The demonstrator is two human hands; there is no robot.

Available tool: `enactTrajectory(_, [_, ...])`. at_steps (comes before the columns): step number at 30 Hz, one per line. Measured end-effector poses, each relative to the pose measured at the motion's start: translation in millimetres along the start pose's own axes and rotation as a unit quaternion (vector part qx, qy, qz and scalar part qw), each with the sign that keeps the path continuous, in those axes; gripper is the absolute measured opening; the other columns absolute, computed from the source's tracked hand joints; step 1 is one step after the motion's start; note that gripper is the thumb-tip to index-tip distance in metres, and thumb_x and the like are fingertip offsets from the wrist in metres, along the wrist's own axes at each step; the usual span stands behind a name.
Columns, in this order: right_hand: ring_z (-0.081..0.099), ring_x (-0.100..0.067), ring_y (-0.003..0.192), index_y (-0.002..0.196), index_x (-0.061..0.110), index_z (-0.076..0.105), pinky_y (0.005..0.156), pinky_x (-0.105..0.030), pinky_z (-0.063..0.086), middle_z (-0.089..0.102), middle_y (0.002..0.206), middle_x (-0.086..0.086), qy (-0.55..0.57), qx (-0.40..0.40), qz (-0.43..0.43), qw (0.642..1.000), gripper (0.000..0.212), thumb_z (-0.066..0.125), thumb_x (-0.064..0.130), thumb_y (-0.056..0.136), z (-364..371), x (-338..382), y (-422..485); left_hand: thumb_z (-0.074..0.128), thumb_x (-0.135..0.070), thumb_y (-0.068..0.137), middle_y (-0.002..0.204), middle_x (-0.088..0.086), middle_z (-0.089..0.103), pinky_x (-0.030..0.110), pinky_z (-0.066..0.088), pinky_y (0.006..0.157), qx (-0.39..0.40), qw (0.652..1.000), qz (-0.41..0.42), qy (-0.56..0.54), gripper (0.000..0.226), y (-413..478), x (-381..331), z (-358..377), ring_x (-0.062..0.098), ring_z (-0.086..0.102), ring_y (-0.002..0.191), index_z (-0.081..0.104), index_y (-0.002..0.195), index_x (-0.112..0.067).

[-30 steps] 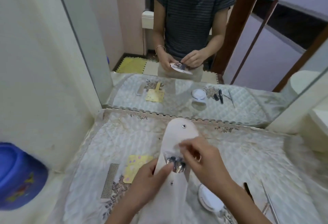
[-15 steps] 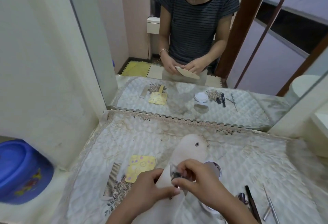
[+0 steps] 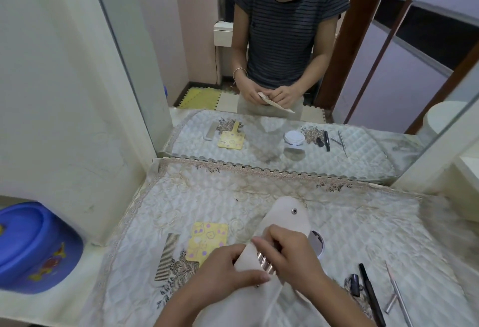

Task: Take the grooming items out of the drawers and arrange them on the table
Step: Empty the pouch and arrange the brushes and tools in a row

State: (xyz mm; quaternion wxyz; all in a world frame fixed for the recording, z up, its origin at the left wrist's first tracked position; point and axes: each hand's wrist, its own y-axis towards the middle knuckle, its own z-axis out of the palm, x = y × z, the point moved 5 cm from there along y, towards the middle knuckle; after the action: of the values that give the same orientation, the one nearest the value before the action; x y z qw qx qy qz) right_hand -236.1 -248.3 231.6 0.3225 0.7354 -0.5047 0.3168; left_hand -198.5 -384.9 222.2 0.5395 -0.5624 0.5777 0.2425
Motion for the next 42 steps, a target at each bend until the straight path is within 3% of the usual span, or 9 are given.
enactTrajectory(6, [0.037, -0.006, 0.043, 0.051, 0.019, 0.045, 0.046, -0.015, 0.029, 0.042, 0.044, 0.006, 0.036, -0.077, 0.056, 0.995, 0.038, 0.068, 0.027, 0.080, -33.4, -10.0, 20.3, 0.078, -0.025, 0.071, 0.060, -0.022, 0.064, 0.007, 0.038, 0.056, -0.001, 1.000, -0.019, -0.013, 0.014, -7.9, 8.4, -10.0, -0.012, 0.054, 0.060, 0.065, 0.070, -0.032])
enactTrajectory(8, [0.038, -0.010, 0.045, 0.054, 0.009, 0.046, 0.048, -0.022, 0.034, 0.042, 0.048, -0.003, 0.128, -0.117, 0.122, 0.977, 0.039, 0.068, 0.033, 0.075, -44.8, -18.2, 24.3, 0.077, -0.024, 0.071, 0.062, -0.022, 0.066, 0.006, 0.039, 0.055, -0.007, 0.999, -0.025, -0.020, 0.013, -10.8, 12.4, -11.7, -0.012, 0.056, 0.060, 0.067, 0.072, -0.032])
enactTrajectory(16, [0.071, -0.017, 0.077, 0.092, 0.004, 0.067, 0.062, -0.023, 0.059, 0.075, 0.086, -0.011, 0.510, -0.022, 0.309, 0.802, 0.026, 0.058, 0.026, 0.080, 5.8, -16.9, -8.1, 0.078, -0.036, 0.061, 0.078, -0.008, 0.074, 0.016, 0.049, 0.065, -0.063, 0.990, -0.073, -0.099, 0.026, -10.3, 32.1, -14.9, 0.002, 0.067, 0.073, 0.073, 0.084, -0.026])
enactTrajectory(19, [0.069, -0.012, 0.071, 0.089, 0.006, 0.067, 0.057, -0.016, 0.054, 0.072, 0.081, -0.007, 0.481, -0.035, 0.304, 0.822, 0.013, 0.060, 0.015, 0.081, 15.6, -11.7, -13.3, 0.076, -0.045, 0.053, 0.083, -0.006, 0.075, 0.021, 0.050, 0.071, -0.068, 0.992, -0.070, -0.085, 0.038, -8.0, 34.9, -11.7, 0.003, 0.067, 0.075, 0.072, 0.087, -0.027])
enactTrajectory(26, [0.066, -0.018, 0.059, 0.084, 0.001, 0.065, 0.051, -0.021, 0.054, 0.071, 0.070, -0.012, 0.441, -0.038, 0.331, 0.833, 0.005, 0.063, 0.003, 0.082, 24.0, -17.4, -3.5, 0.079, -0.035, 0.062, 0.069, -0.014, 0.070, 0.010, 0.044, 0.059, -0.061, 0.995, -0.063, -0.054, 0.015, -5.3, 42.4, -4.2, -0.005, 0.060, 0.065, 0.071, 0.075, -0.035])
enactTrajectory(30, [0.066, -0.009, 0.051, 0.086, 0.002, 0.062, 0.048, -0.016, 0.053, 0.070, 0.056, -0.001, 0.489, -0.154, 0.318, 0.797, 0.005, 0.058, -0.001, 0.083, -10.7, -36.7, 16.6, 0.077, -0.037, 0.060, 0.069, -0.008, 0.072, 0.013, 0.045, 0.061, -0.092, 0.988, -0.089, -0.082, 0.024, -10.4, 62.3, -13.8, 0.001, 0.063, 0.066, 0.072, 0.078, -0.022])
enactTrajectory(32, [0.062, -0.009, 0.050, 0.083, 0.005, 0.063, 0.047, -0.015, 0.052, 0.067, 0.056, -0.001, 0.429, -0.173, 0.305, 0.832, 0.005, 0.059, 0.001, 0.084, -37.6, -47.3, 25.1, 0.078, -0.038, 0.064, 0.070, -0.008, 0.073, 0.014, 0.046, 0.059, -0.144, 0.979, -0.115, -0.088, 0.024, -14.5, 77.5, -24.1, 0.003, 0.065, 0.065, 0.072, 0.078, -0.019])
enactTrajectory(36, [0.051, -0.012, 0.046, 0.076, 0.006, 0.065, 0.042, -0.018, 0.042, 0.056, 0.058, -0.007, 0.216, -0.022, 0.355, 0.909, 0.004, 0.067, 0.003, 0.078, -13.7, -74.5, 13.2, 0.073, -0.025, 0.076, 0.066, -0.017, 0.072, 0.012, 0.046, 0.053, -0.220, 0.959, -0.145, -0.100, 0.005, -16.5, 96.3, -34.7, -0.003, 0.066, 0.062, 0.071, 0.080, -0.024])
enactTrajectory(42, [0.048, -0.005, 0.038, 0.055, 0.015, 0.055, 0.036, -0.012, 0.035, 0.051, 0.044, 0.005, 0.075, 0.053, 0.378, 0.921, 0.024, 0.071, 0.010, 0.072, 55.3, -97.3, -21.7, 0.068, -0.042, 0.074, 0.090, -0.014, 0.069, 0.016, 0.046, 0.071, -0.220, 0.963, -0.136, -0.072, 0.021, 4.8, 102.8, -16.2, 0.002, 0.062, 0.086, 0.064, 0.092, -0.034])
